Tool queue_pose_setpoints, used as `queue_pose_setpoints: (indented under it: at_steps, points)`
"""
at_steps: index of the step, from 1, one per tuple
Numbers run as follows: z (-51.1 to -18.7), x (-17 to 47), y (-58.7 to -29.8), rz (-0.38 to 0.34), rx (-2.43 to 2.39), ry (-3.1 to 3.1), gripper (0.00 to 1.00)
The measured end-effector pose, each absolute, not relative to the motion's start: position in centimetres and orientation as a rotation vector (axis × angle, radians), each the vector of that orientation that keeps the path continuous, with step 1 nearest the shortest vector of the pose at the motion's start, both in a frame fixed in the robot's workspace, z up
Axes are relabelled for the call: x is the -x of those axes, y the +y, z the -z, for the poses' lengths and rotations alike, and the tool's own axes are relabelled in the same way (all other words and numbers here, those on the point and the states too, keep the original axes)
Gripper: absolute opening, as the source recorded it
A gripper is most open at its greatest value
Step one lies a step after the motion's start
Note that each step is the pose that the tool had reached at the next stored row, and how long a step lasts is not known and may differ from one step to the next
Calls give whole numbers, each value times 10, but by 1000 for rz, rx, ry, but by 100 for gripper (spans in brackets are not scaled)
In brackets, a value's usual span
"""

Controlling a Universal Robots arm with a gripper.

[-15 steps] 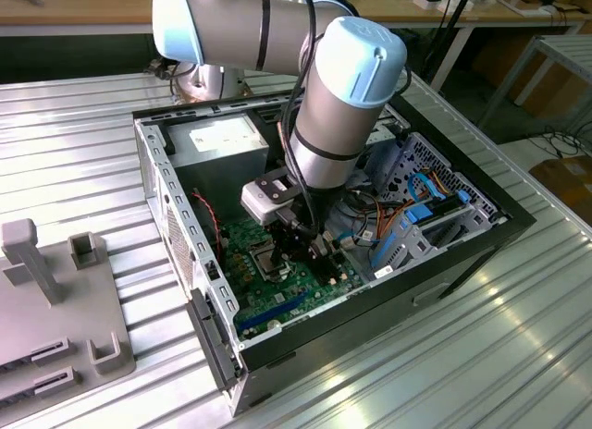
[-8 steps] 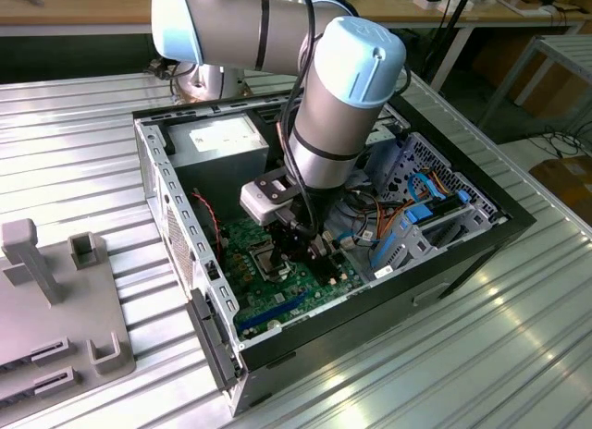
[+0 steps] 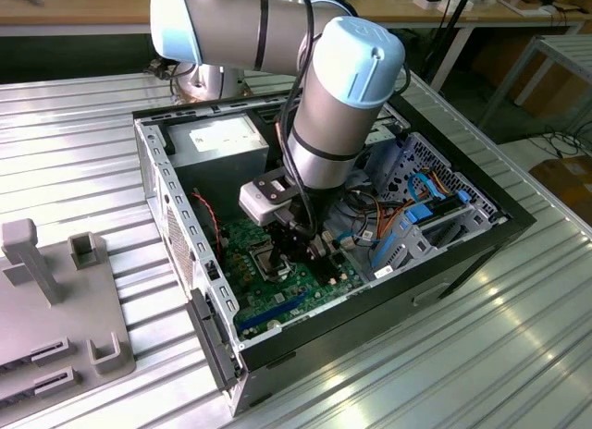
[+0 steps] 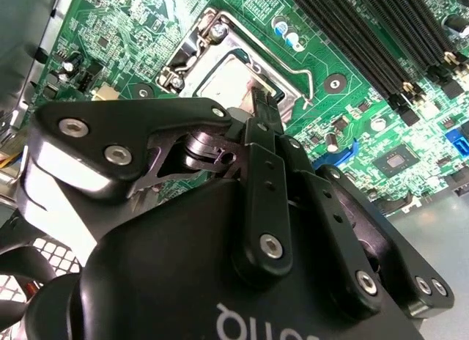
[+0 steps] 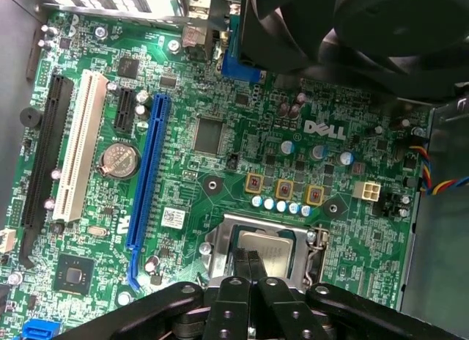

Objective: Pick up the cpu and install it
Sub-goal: 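Install the first cpu locking lever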

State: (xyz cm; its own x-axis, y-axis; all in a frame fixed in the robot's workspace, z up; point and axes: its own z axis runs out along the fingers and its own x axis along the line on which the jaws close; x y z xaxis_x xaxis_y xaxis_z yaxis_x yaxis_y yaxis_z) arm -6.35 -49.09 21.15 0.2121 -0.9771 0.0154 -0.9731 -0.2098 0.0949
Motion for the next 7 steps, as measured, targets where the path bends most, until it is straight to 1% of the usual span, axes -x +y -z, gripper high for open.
queue_pose_setpoints:
  at_steps: [7]
  points:
    - [-212, 65, -491, 73, -2379, -1920, 11]
